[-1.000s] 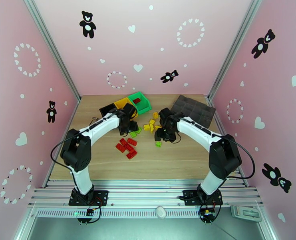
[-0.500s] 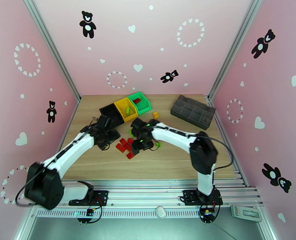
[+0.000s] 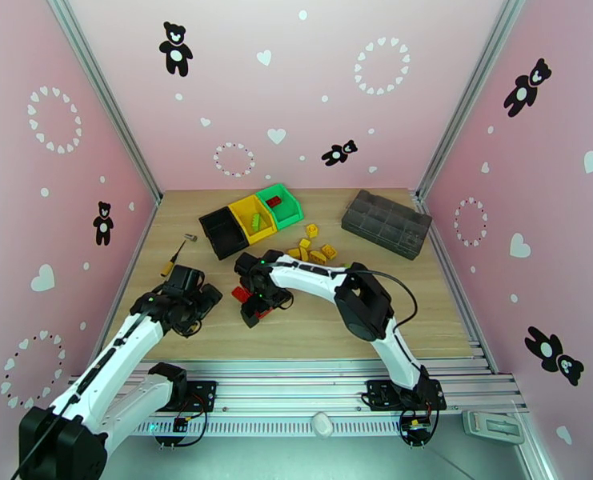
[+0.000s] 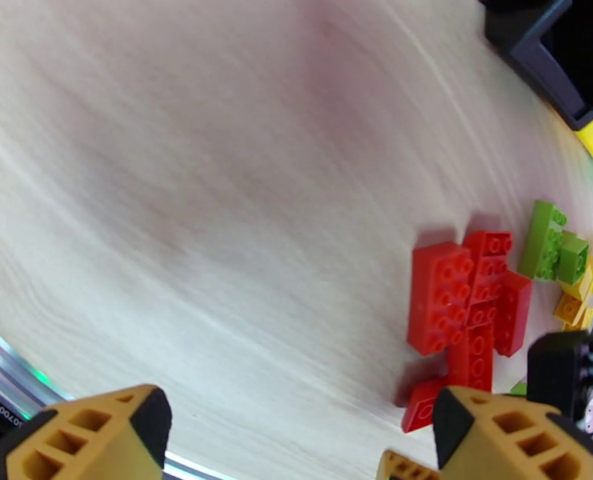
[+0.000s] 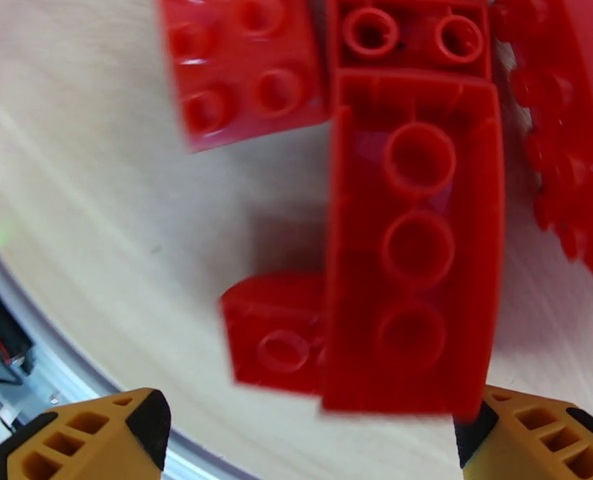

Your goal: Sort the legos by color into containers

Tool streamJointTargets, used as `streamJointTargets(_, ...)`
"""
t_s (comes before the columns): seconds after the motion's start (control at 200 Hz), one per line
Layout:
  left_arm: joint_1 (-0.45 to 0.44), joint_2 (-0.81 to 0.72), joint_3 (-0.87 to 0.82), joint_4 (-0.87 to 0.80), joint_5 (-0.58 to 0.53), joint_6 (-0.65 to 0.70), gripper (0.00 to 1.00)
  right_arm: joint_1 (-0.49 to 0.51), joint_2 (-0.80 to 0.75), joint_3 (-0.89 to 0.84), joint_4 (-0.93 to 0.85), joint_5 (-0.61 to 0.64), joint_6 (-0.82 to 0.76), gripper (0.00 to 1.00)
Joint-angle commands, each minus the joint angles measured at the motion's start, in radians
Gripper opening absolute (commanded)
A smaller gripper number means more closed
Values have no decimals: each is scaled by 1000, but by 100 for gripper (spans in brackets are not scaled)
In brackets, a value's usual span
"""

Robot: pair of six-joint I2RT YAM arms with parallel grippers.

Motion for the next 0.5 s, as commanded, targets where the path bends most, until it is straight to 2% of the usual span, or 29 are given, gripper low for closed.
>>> streamJointTargets(0.0, 8, -4, -7, -13, -4, -13, 92, 3, 49, 64, -62, 65, -17, 97)
streamJointTargets(0.18, 7, 30, 18, -4, -2, 5, 92, -10, 76, 103, -69, 66, -13, 91)
streamJointTargets(0.496, 8, 135, 85, 38, 16, 39, 91, -20, 27, 89, -68, 46, -9, 69)
